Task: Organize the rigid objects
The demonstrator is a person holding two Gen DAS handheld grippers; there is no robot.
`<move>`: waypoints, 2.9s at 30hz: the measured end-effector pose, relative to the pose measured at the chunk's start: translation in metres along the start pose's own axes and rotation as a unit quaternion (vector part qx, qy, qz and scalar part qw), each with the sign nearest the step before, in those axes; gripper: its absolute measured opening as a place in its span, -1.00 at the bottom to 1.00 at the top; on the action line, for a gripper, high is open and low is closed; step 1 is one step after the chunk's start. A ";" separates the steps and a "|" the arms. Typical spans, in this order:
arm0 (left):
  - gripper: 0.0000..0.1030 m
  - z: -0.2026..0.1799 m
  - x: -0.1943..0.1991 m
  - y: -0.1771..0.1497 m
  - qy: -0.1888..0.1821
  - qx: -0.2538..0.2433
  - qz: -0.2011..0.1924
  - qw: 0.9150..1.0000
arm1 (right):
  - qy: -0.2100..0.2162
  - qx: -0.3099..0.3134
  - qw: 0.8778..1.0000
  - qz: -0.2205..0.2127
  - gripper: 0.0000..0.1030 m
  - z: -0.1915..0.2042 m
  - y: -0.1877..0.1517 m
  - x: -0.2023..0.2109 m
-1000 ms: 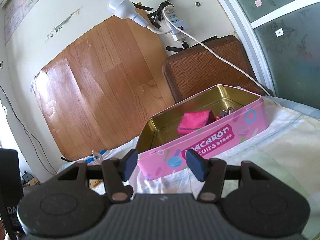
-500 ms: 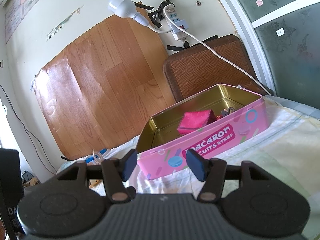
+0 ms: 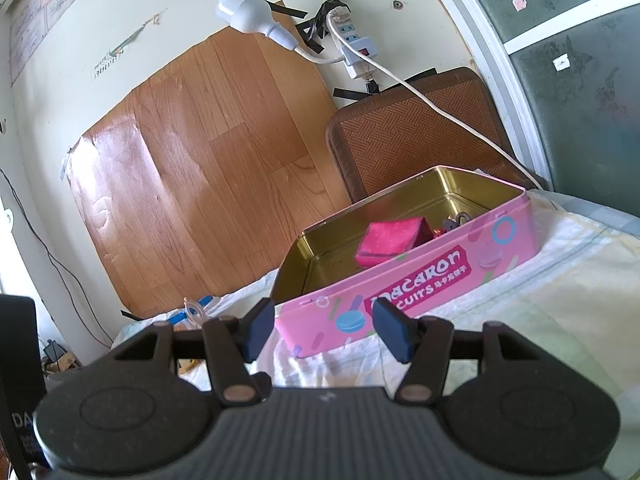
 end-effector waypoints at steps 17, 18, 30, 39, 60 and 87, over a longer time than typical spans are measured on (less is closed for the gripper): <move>1.00 0.001 -0.001 -0.002 -0.001 0.001 0.002 1.000 | -0.001 0.001 1.000 0.000 0.09 0.000 -0.001 -0.001; 1.00 0.002 -0.001 -0.003 0.000 0.002 0.003 1.000 | -0.001 0.000 1.000 0.000 0.09 0.000 -0.001 -0.001; 1.00 0.004 -0.002 -0.003 0.002 0.007 0.007 1.000 | -0.001 0.002 1.000 0.002 0.09 0.000 -0.003 -0.002; 1.00 0.004 -0.002 -0.003 0.002 0.007 0.007 1.000 | -0.002 0.002 1.000 0.003 0.09 0.000 -0.003 -0.002; 1.00 0.119 0.000 -0.035 0.094 0.099 0.020 0.990 | 0.057 0.110 0.990 0.062 0.09 0.083 -0.034 -0.047; -0.10 0.301 -0.053 -0.066 -0.001 0.348 0.055 0.936 | 0.201 0.346 0.880 0.257 -0.03 0.278 -0.144 -0.225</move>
Point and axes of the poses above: each gripper's, at about its wrist camera, not at the fingertips, and x roughly against the way its jaws point, z to its left, y to its top, the point moved 3 cm from there along -x, roughly the way its jaws point, and after that the axes turned 2 degrees about -x, right-handed, at the moved point
